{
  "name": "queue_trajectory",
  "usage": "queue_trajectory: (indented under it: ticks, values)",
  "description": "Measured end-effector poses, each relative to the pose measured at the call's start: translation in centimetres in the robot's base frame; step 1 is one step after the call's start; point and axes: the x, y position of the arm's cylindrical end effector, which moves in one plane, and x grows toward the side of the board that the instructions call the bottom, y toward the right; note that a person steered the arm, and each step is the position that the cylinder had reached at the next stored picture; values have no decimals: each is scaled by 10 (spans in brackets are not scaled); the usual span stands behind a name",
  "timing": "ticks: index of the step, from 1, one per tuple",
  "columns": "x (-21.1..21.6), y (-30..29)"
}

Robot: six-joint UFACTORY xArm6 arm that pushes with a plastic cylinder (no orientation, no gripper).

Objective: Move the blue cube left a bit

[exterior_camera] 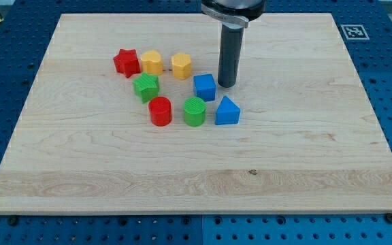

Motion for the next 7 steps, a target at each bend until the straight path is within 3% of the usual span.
queue_trajectory:
  ticks: [4,7]
  values:
    - [7,55]
    - [7,60]
